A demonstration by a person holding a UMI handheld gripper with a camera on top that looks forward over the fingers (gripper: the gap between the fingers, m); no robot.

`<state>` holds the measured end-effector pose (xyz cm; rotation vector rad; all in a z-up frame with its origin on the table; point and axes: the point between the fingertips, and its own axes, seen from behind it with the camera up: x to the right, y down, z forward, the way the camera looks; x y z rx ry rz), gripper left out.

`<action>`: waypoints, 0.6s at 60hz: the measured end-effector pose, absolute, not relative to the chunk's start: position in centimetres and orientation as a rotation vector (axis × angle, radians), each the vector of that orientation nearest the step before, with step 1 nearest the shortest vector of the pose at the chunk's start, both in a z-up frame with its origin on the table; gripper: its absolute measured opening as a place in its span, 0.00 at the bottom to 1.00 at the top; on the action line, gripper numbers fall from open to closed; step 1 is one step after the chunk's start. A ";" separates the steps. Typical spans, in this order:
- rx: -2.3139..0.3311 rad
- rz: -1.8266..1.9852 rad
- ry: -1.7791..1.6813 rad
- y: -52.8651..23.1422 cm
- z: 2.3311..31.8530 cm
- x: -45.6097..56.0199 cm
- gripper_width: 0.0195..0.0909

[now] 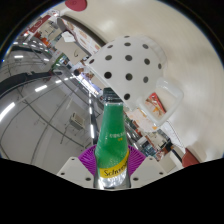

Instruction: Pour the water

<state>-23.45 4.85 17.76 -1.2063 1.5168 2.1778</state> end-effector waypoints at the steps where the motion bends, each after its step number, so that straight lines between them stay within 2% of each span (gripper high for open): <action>1: -1.207 2.182 1.519 5.3 17.7 -23.7 0.23; 7: -1.232 2.202 1.475 5.2 18.8 -24.1 0.23; 8: -1.240 2.207 1.454 2.9 19.8 -23.4 0.23; 9: -1.271 2.188 1.430 4.5 20.3 -24.5 0.23; 12: -1.351 2.114 1.263 2.2 21.9 -23.3 0.23; 18: -1.528 1.785 0.840 4.5 26.6 -20.6 0.23; 19: -1.546 1.722 0.766 3.0 27.9 -19.3 0.23; 24: -1.602 1.298 0.438 4.5 31.2 -13.7 0.23; 31: -1.643 0.595 0.087 7.3 31.1 -4.5 0.23; 36: -1.661 0.226 -0.036 8.9 26.4 0.1 0.23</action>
